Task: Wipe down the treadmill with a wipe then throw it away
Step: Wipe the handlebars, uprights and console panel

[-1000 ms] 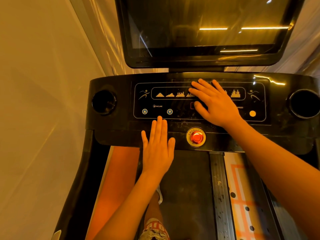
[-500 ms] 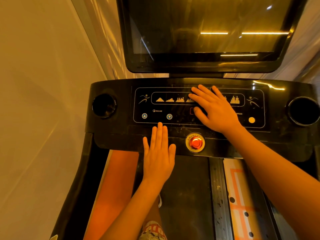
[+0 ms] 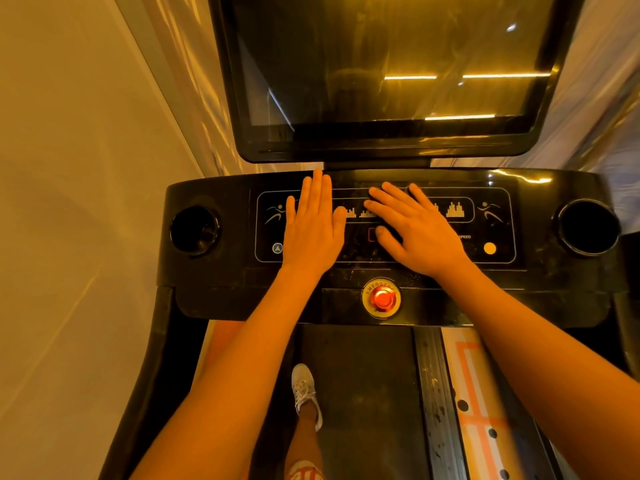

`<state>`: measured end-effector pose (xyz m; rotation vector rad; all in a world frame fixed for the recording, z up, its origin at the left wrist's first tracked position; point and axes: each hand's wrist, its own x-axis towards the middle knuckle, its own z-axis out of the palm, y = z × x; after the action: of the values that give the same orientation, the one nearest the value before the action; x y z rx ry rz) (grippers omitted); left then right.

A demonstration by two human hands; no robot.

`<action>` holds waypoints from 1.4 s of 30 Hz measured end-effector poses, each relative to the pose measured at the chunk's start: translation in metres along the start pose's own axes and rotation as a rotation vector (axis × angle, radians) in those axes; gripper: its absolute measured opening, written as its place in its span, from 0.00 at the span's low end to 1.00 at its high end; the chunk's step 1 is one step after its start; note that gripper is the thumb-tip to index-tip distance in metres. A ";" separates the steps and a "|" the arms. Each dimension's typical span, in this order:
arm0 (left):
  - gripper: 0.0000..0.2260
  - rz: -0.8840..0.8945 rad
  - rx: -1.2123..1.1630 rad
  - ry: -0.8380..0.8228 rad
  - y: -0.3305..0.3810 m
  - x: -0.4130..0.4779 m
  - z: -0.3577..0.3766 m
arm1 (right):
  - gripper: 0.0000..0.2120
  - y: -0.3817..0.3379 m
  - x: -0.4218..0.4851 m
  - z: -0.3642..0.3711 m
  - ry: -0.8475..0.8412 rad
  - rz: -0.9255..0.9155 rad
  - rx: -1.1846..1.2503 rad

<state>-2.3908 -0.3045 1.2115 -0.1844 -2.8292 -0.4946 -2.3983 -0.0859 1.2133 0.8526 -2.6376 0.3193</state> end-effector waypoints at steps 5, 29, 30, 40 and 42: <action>0.28 0.060 -0.082 0.050 -0.007 -0.008 0.001 | 0.24 0.000 0.001 0.000 0.001 -0.002 -0.001; 0.30 0.041 0.094 0.008 0.001 -0.019 0.003 | 0.24 0.000 0.000 0.000 0.013 -0.006 0.004; 0.30 0.047 0.089 0.004 0.002 -0.012 0.000 | 0.24 0.000 0.000 0.000 0.013 -0.006 0.002; 0.28 0.049 0.062 0.035 0.003 -0.027 0.012 | 0.25 0.001 0.000 0.001 0.010 -0.004 0.007; 0.28 0.030 0.059 0.034 0.004 -0.050 0.017 | 0.25 0.001 0.000 0.000 0.008 -0.004 0.008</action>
<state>-2.3465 -0.2991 1.1837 -0.2046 -2.8000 -0.4028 -2.3986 -0.0851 1.2131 0.8575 -2.6289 0.3312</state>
